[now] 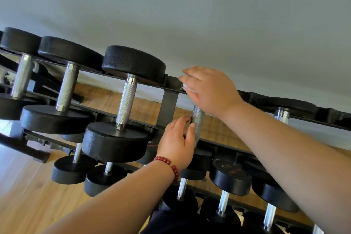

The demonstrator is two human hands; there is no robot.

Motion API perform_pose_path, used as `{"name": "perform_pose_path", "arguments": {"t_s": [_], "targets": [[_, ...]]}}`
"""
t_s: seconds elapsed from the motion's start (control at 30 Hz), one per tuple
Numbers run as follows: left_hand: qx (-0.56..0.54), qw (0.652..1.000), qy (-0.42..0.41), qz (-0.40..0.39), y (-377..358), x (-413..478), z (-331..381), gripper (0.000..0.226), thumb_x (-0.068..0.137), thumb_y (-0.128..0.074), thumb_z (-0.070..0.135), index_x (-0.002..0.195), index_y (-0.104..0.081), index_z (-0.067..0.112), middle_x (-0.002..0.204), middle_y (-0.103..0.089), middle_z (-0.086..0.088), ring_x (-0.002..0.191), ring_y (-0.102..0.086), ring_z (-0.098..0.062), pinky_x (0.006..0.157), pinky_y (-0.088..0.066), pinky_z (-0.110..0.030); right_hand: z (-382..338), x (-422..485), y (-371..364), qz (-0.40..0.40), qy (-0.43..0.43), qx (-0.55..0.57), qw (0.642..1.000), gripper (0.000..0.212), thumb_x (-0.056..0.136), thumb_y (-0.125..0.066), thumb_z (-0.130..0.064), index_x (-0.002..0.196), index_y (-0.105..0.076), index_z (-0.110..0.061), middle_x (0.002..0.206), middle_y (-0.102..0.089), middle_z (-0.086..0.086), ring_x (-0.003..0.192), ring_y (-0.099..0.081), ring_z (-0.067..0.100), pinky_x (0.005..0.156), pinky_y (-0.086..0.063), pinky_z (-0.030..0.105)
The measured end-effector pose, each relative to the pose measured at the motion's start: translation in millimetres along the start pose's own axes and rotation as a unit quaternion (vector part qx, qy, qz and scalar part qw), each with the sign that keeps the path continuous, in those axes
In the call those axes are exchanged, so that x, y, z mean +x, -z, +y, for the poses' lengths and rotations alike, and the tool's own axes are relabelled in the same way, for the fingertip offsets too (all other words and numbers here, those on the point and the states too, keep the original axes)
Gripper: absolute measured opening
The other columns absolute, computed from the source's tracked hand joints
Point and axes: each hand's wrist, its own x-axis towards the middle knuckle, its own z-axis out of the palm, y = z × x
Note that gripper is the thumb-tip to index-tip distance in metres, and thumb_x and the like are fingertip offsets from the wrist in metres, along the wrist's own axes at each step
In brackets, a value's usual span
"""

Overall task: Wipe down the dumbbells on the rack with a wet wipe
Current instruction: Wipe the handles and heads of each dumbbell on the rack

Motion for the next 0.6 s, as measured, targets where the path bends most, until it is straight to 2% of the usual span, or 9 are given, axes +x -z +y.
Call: {"name": "perform_pose_path", "arguments": {"t_s": [0.07,0.13,0.2,0.27,0.33,0.43,0.5,0.6], "targets": [[0.0,1.0,0.001,-0.001,0,-1,-1,0.045,0.101,-0.034,0.044,0.14,-0.045,0.025,0.138,-0.047,0.01,0.129,-0.04,-0.006,0.103,-0.039,-0.025,8,-16,-3,0.029,0.003,0.004,1.0,0.034,0.1,-0.045,-0.026,0.122,-0.064,-0.009,0.13,-0.061,0.012,0.124,-0.055,0.034,0.09,-0.053,0.049],[0.001,1.0,-0.002,-0.002,0,0,-1,0.047,0.099,-0.033,0.047,0.139,-0.045,0.026,0.138,-0.048,0.01,0.127,-0.042,-0.005,0.103,-0.041,-0.028,10,-42,-8,0.075,-0.024,0.008,0.997,0.034,0.101,-0.045,-0.023,0.133,-0.053,-0.013,0.14,-0.053,0.013,0.136,-0.042,0.035,0.103,-0.044,0.049],[0.0,1.0,-0.003,-0.008,0,1,-1,0.051,0.097,-0.032,0.053,0.139,-0.045,0.027,0.136,-0.048,0.011,0.125,-0.043,-0.005,0.101,-0.044,-0.029,4,-60,-12,0.079,-0.041,-0.006,0.996,0.039,0.1,-0.044,-0.019,0.14,-0.043,-0.017,0.147,-0.045,0.013,0.142,-0.03,0.035,0.113,-0.032,0.051],[-0.002,1.0,-0.003,-0.016,1,1,-3,0.059,0.092,-0.03,0.061,0.138,-0.045,0.027,0.136,-0.049,0.012,0.124,-0.045,-0.005,0.101,-0.046,-0.032,-4,-58,-13,0.065,-0.056,-0.02,0.996,0.043,0.099,-0.044,-0.017,0.142,-0.043,-0.018,0.149,-0.043,0.012,0.143,-0.027,0.036,0.116,-0.024,0.051],[-0.009,1.0,0.004,-0.016,2,2,-5,0.064,0.09,-0.029,0.064,0.138,-0.046,0.027,0.136,-0.049,0.011,0.126,-0.044,-0.005,0.103,-0.044,-0.033,-8,-41,-8,0.042,-0.046,-0.03,0.998,0.041,0.098,-0.047,-0.018,0.139,-0.051,-0.017,0.146,-0.048,0.009,0.141,-0.033,0.035,0.116,-0.025,0.05],[-0.011,1.0,0.01,-0.017,2,4,-9,0.062,0.091,-0.026,0.063,0.137,-0.048,0.028,0.135,-0.051,0.009,0.122,-0.047,-0.005,0.1,-0.042,-0.027,2,-21,3,-0.003,0.014,-0.016,1.0,0.036,0.099,-0.047,-0.024,0.133,-0.058,-0.016,0.14,-0.055,0.008,0.135,-0.044,0.032,0.111,-0.036,0.05],[-0.01,1.0,0.015,-0.018,1,4,-11,0.054,0.096,-0.028,0.057,0.136,-0.048,0.028,0.135,-0.051,0.007,0.118,-0.048,-0.005,0.097,-0.04,-0.024,14,-28,4,0.001,0.036,0.0,0.999,0.037,0.102,-0.042,-0.026,0.135,-0.055,-0.015,0.142,-0.053,0.009,0.136,-0.042,0.031,0.11,-0.037,0.045],[-0.008,1.0,0.013,-0.017,1,3,-10,0.054,0.096,-0.026,0.056,0.136,-0.048,0.027,0.134,-0.052,0.007,0.121,-0.047,-0.006,0.099,-0.042,-0.026,19,-61,-4,0.05,-0.007,0.024,0.998,0.038,0.107,-0.029,-0.028,0.141,-0.042,-0.016,0.149,-0.042,0.013,0.142,-0.032,0.033,0.113,-0.031,0.039]]}}
